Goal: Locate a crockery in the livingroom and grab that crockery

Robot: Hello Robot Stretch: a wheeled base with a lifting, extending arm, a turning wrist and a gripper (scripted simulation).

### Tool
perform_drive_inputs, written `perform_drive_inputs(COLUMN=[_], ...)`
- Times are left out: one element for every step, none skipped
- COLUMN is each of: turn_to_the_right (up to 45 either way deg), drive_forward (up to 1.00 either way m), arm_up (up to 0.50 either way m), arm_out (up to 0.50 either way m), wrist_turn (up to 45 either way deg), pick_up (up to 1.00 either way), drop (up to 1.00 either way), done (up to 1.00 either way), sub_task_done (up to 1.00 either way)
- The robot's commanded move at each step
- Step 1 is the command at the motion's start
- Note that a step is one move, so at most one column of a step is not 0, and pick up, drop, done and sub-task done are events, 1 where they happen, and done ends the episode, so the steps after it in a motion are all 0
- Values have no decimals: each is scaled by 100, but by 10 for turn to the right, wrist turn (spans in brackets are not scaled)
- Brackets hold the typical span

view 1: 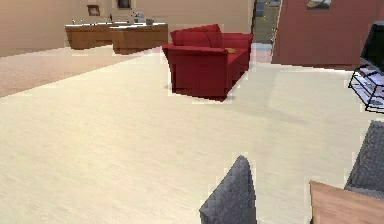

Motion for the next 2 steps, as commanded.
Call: perform_drive_inputs(turn_to_the_right=[0, 0], drive_forward=[0, 0], arm_up=[26, 0], arm_out=[0, 28], wrist_turn=[0, 0], pick_up=[0, 0], drop=[0, 0], done=[0, 0], sub_task_done=[0, 0])
